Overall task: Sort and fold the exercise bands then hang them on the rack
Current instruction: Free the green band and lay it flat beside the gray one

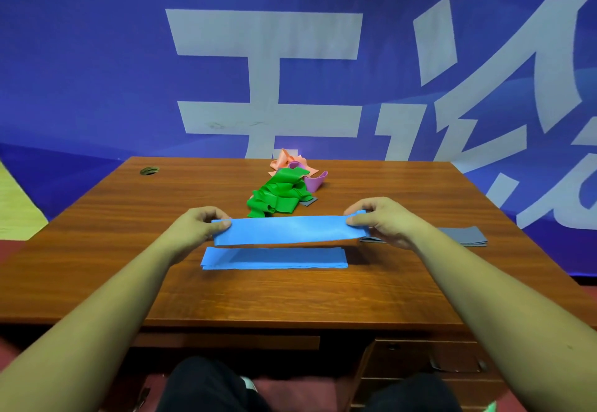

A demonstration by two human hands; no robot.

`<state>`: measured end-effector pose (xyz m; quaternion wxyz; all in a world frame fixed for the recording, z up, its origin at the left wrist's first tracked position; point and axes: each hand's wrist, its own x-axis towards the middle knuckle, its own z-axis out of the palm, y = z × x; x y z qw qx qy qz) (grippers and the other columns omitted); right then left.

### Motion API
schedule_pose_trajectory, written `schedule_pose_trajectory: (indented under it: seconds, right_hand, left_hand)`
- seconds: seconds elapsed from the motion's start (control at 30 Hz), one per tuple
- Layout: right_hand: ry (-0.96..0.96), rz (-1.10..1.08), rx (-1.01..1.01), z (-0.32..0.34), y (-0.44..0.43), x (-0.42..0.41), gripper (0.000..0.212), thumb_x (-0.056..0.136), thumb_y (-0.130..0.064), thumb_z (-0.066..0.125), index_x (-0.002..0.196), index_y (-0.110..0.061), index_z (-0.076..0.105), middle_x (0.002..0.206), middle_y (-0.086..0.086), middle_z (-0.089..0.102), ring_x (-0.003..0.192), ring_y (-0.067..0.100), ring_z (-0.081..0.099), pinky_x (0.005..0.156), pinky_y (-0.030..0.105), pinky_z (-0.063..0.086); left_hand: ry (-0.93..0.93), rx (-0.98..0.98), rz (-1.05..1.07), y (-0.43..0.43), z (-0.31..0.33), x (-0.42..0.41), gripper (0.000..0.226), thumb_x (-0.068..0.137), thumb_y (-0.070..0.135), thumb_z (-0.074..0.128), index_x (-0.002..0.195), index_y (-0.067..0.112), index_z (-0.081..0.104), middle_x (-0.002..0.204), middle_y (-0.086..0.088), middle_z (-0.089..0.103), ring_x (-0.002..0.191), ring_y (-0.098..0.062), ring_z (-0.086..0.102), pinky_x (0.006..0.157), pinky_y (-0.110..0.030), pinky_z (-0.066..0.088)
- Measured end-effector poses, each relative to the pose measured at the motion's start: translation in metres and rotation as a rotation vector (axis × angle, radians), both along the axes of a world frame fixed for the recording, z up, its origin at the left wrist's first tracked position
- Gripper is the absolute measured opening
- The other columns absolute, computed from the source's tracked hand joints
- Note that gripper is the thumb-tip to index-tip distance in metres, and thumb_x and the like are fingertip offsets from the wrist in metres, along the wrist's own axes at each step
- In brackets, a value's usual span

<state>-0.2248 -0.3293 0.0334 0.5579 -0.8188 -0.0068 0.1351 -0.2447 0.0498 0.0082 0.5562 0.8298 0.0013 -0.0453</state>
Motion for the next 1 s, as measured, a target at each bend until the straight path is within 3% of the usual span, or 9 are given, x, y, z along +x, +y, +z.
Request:
schedule_pose_trajectory:
  seconds: [0.2, 0.33, 0.43, 0.5, 0.57, 0.7, 0.8, 0.9, 1.0]
  right_hand:
    - [-0.044, 0.030, -0.182, -0.018, 0.012, -0.008, 0.012, 0.080, -0.016, 0.078, 0.087, -0.009, 0.071, 0.096, 0.010, 0.069, 0.088, 0.018, 0.060, 0.076, 0.032, 0.049]
    - [-0.010, 0.031, -0.245, -0.026, 0.014, -0.011, 0.017, 0.080, -0.025, 0.078, 0.075, -0.011, 0.070, 0.078, 0.007, 0.065, 0.078, 0.016, 0.054, 0.070, 0.034, 0.043]
    - [0.084, 0.001, -0.016, -0.028, 0.016, -0.012, 0.022, 0.084, -0.018, 0.075, 0.071, -0.012, 0.059, 0.071, 0.004, 0.063, 0.072, 0.016, 0.058, 0.064, 0.031, 0.048]
    - [0.199, -0.016, 0.195, -0.026, 0.018, -0.013, 0.018, 0.088, -0.013, 0.070, 0.077, -0.011, 0.055, 0.086, 0.009, 0.069, 0.079, 0.018, 0.067, 0.062, 0.033, 0.057]
    - [0.228, -0.028, 0.236, -0.027, 0.019, -0.013, 0.016, 0.089, -0.012, 0.069, 0.079, -0.011, 0.055, 0.094, 0.011, 0.069, 0.084, 0.019, 0.068, 0.061, 0.033, 0.060]
    - [0.206, -0.055, 0.193, -0.034, 0.022, -0.011, 0.011, 0.088, -0.001, 0.067, 0.093, -0.008, 0.059, 0.101, 0.014, 0.064, 0.087, 0.019, 0.065, 0.063, 0.029, 0.059]
    - [0.149, -0.110, 0.038, -0.041, 0.025, -0.010, 0.028, 0.085, -0.002, 0.071, 0.111, -0.007, 0.064, 0.098, 0.011, 0.065, 0.086, 0.017, 0.063, 0.062, 0.026, 0.054]
    - [0.058, -0.182, -0.109, -0.049, 0.028, -0.006, 0.025, 0.081, -0.011, 0.077, 0.103, -0.007, 0.068, 0.096, 0.012, 0.069, 0.076, 0.015, 0.061, 0.059, 0.025, 0.050]
    - [-0.016, -0.254, -0.175, -0.058, 0.034, -0.001, 0.024, 0.078, -0.012, 0.080, 0.098, -0.006, 0.068, 0.088, 0.010, 0.068, 0.070, 0.014, 0.056, 0.061, 0.028, 0.047]
  left_hand:
    - [-0.008, 0.050, 0.072, 0.007, -0.007, -0.009, 0.011, 0.096, 0.019, 0.060, 0.098, 0.008, 0.062, 0.075, -0.008, 0.066, 0.068, -0.028, 0.072, 0.058, -0.029, 0.056]
    - [-0.037, 0.048, 0.113, 0.015, -0.017, -0.013, 0.004, 0.092, 0.020, 0.065, 0.094, 0.017, 0.063, 0.066, -0.004, 0.059, 0.054, -0.017, 0.063, 0.052, -0.027, 0.049]
    - [-0.027, -0.048, 0.121, 0.021, -0.023, -0.017, 0.008, 0.093, 0.018, 0.065, 0.093, 0.011, 0.060, 0.060, -0.005, 0.056, 0.051, -0.015, 0.055, 0.062, -0.033, 0.049]
    - [-0.012, -0.086, 0.127, 0.026, -0.027, -0.018, 0.008, 0.093, 0.016, 0.064, 0.093, 0.010, 0.060, 0.059, -0.006, 0.057, 0.052, -0.018, 0.052, 0.061, -0.033, 0.045]
    - [0.002, -0.107, 0.129, 0.028, -0.031, -0.018, 0.003, 0.093, 0.012, 0.064, 0.093, 0.012, 0.060, 0.059, -0.005, 0.060, 0.054, -0.019, 0.050, 0.057, -0.029, 0.044]
    - [0.019, -0.101, 0.208, 0.026, -0.039, -0.015, 0.007, 0.093, 0.007, 0.063, 0.098, 0.011, 0.059, 0.074, -0.011, 0.061, 0.046, -0.011, 0.055, 0.048, -0.023, 0.050]
    - [0.003, 0.039, 0.273, 0.026, -0.050, -0.010, 0.008, 0.090, 0.013, 0.067, 0.089, 0.010, 0.059, 0.078, -0.018, 0.067, 0.050, -0.020, 0.064, 0.048, -0.024, 0.048]
    - [-0.026, 0.153, 0.268, 0.022, -0.057, -0.008, 0.008, 0.092, 0.013, 0.064, 0.086, 0.009, 0.060, 0.074, -0.019, 0.070, 0.045, -0.016, 0.065, 0.042, -0.019, 0.046]
    - [-0.098, 0.279, 0.282, 0.016, -0.060, -0.009, 0.007, 0.093, 0.015, 0.062, 0.087, 0.013, 0.060, 0.064, -0.009, 0.067, 0.037, -0.007, 0.058, 0.041, -0.015, 0.042]
